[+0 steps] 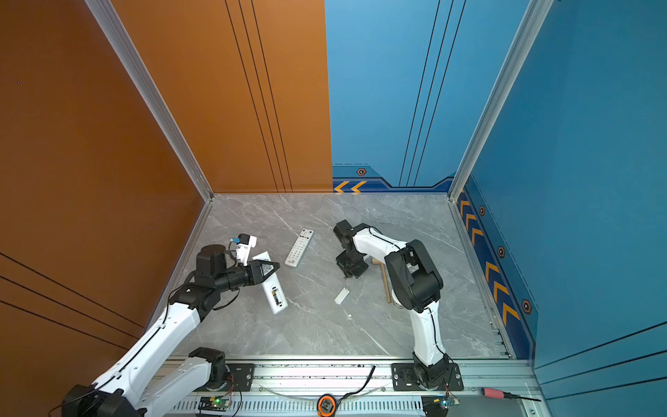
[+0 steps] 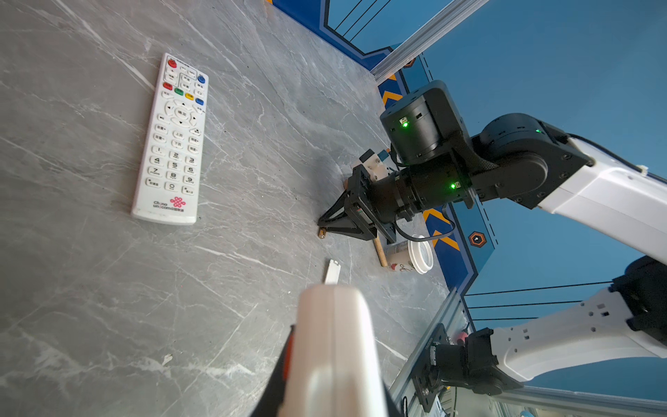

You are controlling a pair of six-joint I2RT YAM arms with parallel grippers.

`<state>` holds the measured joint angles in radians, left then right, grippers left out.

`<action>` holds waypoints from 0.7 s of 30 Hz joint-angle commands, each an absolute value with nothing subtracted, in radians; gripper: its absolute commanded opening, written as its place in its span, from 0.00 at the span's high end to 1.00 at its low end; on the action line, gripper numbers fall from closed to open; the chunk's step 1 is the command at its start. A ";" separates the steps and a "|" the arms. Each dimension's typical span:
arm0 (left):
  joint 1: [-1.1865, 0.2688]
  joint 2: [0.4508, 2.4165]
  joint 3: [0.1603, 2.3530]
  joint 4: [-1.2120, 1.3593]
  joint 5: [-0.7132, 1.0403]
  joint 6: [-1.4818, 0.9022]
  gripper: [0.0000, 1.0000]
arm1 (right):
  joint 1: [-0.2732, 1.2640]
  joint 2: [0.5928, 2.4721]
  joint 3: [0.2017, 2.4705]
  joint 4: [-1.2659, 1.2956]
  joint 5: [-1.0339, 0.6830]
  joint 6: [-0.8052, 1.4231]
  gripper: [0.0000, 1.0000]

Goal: Load the batteries into the remote control
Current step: 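Lower the right gripper over the second AA battery and grasp it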

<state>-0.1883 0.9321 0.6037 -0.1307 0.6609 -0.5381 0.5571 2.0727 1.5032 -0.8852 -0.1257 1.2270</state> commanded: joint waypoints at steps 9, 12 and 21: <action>-0.250 0.946 0.615 -0.159 0.646 -0.513 1.00 | 0.672 2.209 1.602 -1.138 0.227 0.634 0.90; -0.267 0.961 0.617 -0.160 0.649 -0.515 1.00 | 0.695 2.169 1.553 -1.067 0.236 0.572 0.89; -0.292 0.985 0.614 -0.145 0.658 -0.521 1.00 | 0.694 2.081 1.437 -0.928 0.134 0.563 0.70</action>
